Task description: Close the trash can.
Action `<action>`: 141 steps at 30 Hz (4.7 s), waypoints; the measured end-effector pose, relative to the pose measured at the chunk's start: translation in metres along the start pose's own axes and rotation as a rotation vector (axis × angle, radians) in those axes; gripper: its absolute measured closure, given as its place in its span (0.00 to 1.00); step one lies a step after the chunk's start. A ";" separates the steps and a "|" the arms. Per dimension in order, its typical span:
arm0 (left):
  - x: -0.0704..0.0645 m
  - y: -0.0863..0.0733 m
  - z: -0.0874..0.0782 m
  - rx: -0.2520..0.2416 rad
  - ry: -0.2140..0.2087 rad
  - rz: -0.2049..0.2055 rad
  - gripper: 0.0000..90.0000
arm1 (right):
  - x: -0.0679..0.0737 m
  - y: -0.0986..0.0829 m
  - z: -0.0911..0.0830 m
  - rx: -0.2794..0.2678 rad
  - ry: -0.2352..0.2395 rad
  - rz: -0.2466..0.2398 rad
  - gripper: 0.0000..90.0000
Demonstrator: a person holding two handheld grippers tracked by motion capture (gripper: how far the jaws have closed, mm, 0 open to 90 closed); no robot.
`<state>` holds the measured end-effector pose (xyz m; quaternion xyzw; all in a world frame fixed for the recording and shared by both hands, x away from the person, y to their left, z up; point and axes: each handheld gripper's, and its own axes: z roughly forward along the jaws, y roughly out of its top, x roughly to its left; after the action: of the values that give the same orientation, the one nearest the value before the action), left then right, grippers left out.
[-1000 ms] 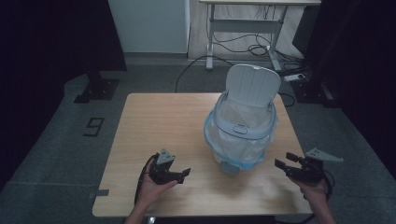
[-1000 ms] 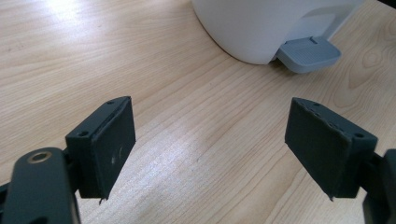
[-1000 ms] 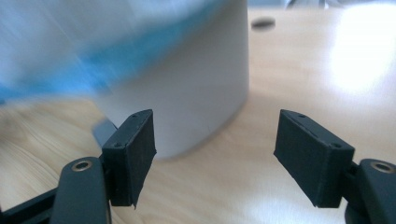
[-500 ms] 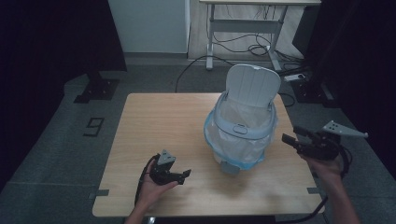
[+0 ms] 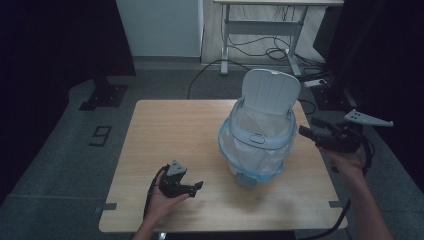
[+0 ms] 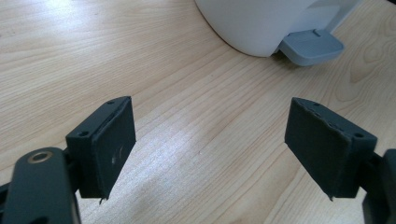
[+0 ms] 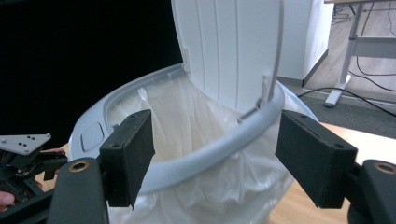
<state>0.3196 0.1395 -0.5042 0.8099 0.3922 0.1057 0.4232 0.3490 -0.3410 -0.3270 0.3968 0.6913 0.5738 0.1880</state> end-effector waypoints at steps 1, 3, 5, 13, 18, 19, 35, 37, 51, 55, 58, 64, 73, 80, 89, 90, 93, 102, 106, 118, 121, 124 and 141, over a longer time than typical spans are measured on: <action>0.001 0.000 -0.001 -0.004 -0.003 -0.006 0.18 | 0.000 0.002 0.001 -0.003 0.002 -0.003 0.30; 0.002 0.000 -0.001 -0.003 0.001 -0.009 0.18 | 0.000 0.007 0.004 -0.003 0.000 -0.005 0.30; 0.003 -0.001 -0.001 -0.005 0.000 -0.014 0.18 | 0.000 0.011 0.008 -0.002 0.000 -0.010 0.30; 0.003 -0.001 0.001 -0.002 -0.009 -0.020 0.19 | -0.010 0.026 0.026 0.007 -0.010 -0.009 0.30; 0.003 -0.001 0.001 -0.002 -0.006 -0.016 0.19 | -0.018 0.034 0.036 0.022 -0.022 0.001 0.30; 0.002 -0.001 0.001 -0.007 -0.002 -0.013 0.19 | -0.020 0.035 0.038 0.022 -0.023 0.002 0.30; 0.000 -0.002 0.005 0.007 -0.006 -0.004 0.20 | -0.032 0.063 0.068 -0.020 0.038 0.034 0.29; 0.001 -0.002 0.005 0.008 -0.007 -0.005 0.20 | -0.027 0.064 0.073 -0.019 0.060 0.032 0.29; 0.005 -0.005 0.007 0.013 -0.006 -0.019 0.20 | 0.002 0.050 0.060 0.040 0.155 -0.021 0.13; 0.006 -0.006 0.009 0.022 -0.003 -0.023 0.20 | 0.012 0.042 0.058 0.086 0.177 -0.040 0.11; 0.007 -0.007 0.009 0.022 -0.001 -0.026 0.20 | 0.017 0.037 0.058 0.111 0.181 -0.056 0.10; 0.006 -0.008 0.011 0.028 0.000 -0.024 0.20 | 0.020 0.027 0.068 0.130 0.190 -0.033 0.12; 0.007 -0.008 0.012 0.035 0.009 -0.020 0.20 | 0.040 0.018 0.095 0.176 -0.002 -0.163 0.18; 0.009 -0.009 0.011 0.034 0.011 -0.031 0.20 | 0.053 0.018 0.099 0.185 -0.058 -0.165 0.20; 0.010 -0.010 0.012 0.045 0.012 -0.028 0.20 | 0.057 0.014 0.097 0.185 -0.077 -0.194 0.24; 0.010 -0.010 0.012 0.046 0.013 -0.028 0.20 | 0.057 0.013 0.097 0.180 -0.077 -0.193 0.24; 0.010 -0.010 0.012 0.044 0.015 -0.031 0.20 | 0.057 0.012 0.096 0.169 -0.075 -0.194 0.24; 0.018 -0.013 0.012 0.049 0.041 -0.054 0.19 | 0.048 0.006 0.085 0.106 -0.030 -0.172 0.26; 0.018 -0.013 0.010 0.045 0.045 -0.053 0.19 | 0.045 0.003 0.076 0.075 -0.040 -0.167 0.24; 0.020 -0.013 0.009 0.041 0.049 -0.060 0.19 | 0.039 -0.015 0.034 0.011 -0.042 -0.148 0.24; 0.021 -0.013 0.008 0.039 0.051 -0.065 0.19 | 0.036 -0.024 0.024 -0.001 -0.048 -0.141 0.24; 0.021 -0.013 0.008 0.038 0.051 -0.064 0.19 | 0.033 -0.034 0.015 -0.009 -0.057 -0.131 0.23; 0.020 -0.014 0.010 0.050 0.054 -0.062 0.19 | 0.002 -0.125 -0.011 0.051 -0.137 -0.046 0.23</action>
<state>0.3301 0.1531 -0.5245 0.8046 0.4308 0.1046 0.3951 0.2981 -0.3498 -0.4418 0.4240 0.7001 0.5230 0.2379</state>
